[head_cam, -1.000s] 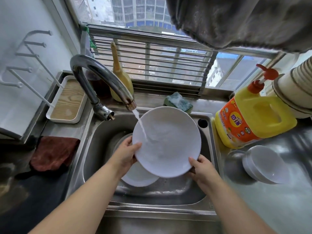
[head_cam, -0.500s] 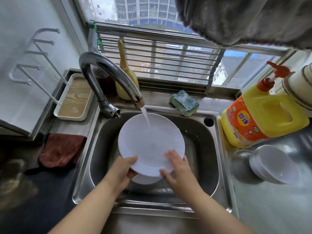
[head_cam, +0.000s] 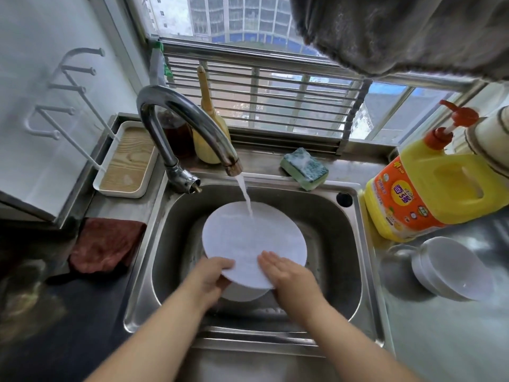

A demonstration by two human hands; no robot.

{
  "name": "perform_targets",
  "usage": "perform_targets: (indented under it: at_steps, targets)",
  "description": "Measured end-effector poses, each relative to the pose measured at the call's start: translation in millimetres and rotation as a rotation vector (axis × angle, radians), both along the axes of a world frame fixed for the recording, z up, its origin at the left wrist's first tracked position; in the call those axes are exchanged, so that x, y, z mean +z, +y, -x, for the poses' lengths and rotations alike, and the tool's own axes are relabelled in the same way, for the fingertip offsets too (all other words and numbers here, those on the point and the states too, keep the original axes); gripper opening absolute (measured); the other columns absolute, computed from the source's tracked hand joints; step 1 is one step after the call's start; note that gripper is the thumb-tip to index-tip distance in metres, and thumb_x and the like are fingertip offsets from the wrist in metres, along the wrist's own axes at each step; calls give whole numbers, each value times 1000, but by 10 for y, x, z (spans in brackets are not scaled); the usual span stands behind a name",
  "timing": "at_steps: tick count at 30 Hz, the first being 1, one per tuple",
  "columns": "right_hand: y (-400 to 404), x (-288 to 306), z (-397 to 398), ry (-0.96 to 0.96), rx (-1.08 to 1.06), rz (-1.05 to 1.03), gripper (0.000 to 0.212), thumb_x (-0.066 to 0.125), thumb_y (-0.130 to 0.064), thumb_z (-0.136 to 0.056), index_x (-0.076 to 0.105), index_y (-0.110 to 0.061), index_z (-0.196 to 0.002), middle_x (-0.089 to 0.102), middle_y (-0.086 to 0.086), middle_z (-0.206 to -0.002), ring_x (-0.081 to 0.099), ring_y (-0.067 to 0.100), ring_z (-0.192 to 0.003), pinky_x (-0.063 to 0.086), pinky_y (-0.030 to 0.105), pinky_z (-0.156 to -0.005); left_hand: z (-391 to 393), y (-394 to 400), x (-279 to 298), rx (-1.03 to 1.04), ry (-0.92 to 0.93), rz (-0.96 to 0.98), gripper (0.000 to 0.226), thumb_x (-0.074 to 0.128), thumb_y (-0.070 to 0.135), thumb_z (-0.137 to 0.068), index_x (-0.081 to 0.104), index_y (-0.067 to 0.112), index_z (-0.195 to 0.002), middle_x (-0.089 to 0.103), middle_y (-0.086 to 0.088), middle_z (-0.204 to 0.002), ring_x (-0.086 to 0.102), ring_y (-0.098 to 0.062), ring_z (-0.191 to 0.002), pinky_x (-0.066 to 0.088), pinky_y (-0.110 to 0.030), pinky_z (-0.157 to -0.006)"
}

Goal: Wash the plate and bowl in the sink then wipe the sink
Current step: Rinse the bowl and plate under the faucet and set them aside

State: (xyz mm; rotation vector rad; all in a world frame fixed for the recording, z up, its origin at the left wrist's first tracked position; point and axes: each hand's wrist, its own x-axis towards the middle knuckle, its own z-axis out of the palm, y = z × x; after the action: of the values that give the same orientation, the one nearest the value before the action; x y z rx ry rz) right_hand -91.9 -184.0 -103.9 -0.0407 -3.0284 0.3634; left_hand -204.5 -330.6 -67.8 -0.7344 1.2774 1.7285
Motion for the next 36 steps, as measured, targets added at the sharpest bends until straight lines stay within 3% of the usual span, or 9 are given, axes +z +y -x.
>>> perform_targets:
  at_steps: [3,8,14,21,25,29,31,34,36]
  targets:
    - [276,82,-48,-25,-57,-83,67,93,-11,-43,73,-10,-106,72,6,-106,69,18,-97,52,33,-86,206,-150,5,-23,46,-84,46,50,-13,-83,53,3,-126,67,-19,-109,64,-34,-97,58,-40,-73]
    - [-122,67,122,23,-75,-27,64,92,-13,-40,75,-12,-101,73,5,-102,71,17,-92,56,31,-78,-133,300,125,80,17,-59,42,37,-18,-86,52,-3,-123,64,-16,-92,61,-27,-81,58,-29,-55]
    - [171,74,30,51,-108,-96,61,92,-12,-43,75,-13,-102,73,5,-101,71,17,-92,55,34,-81,140,61,81,37,70,-26,50,43,-15,-86,49,3,-132,60,-23,-122,61,-34,-96,58,-40,-72]
    - [261,76,-79,66,-29,-67,63,93,-14,-46,73,-12,-106,72,4,-106,69,16,-97,52,33,-86,171,-34,-23,-83,24,-6,41,43,-15,-87,51,-4,-126,62,-22,-116,60,-35,-102,50,-41,-87]
    - [-9,56,53,88,-136,-61,57,91,-12,-33,77,-11,-89,75,3,-89,72,15,-81,57,28,-71,-7,248,-3,124,57,-11,46,37,-19,-82,52,-2,-122,61,-24,-110,60,-30,-84,57,-34,-61]
    - [123,56,-21,129,-108,77,46,89,-12,-44,76,-14,-88,75,1,-90,72,14,-81,57,30,-73,96,168,32,-58,-16,-18,46,32,-21,-81,53,-6,-119,63,-20,-101,61,-31,-88,58,-35,-66]
    - [346,128,-81,163,-120,309,21,73,-20,-69,75,-11,-88,74,1,-91,67,14,-88,52,35,-87,305,-8,50,-139,-40,-70,40,32,-14,-83,55,-4,-114,64,-19,-100,61,-30,-92,57,-36,-72]
    - [377,428,123,94,-266,723,25,68,-33,-79,64,-9,-74,60,-3,-73,54,14,-72,44,29,-66,450,22,68,-82,-93,-133,25,39,20,-86,57,7,-99,54,-15,-96,55,-30,-87,54,-41,-73]
    - [316,579,288,38,-329,845,28,76,-24,-77,52,-12,-68,49,-7,-65,44,8,-62,37,22,-57,479,78,32,-148,-83,-76,57,35,59,-89,56,14,-116,52,-9,-106,51,-28,-102,40,-47,-92]
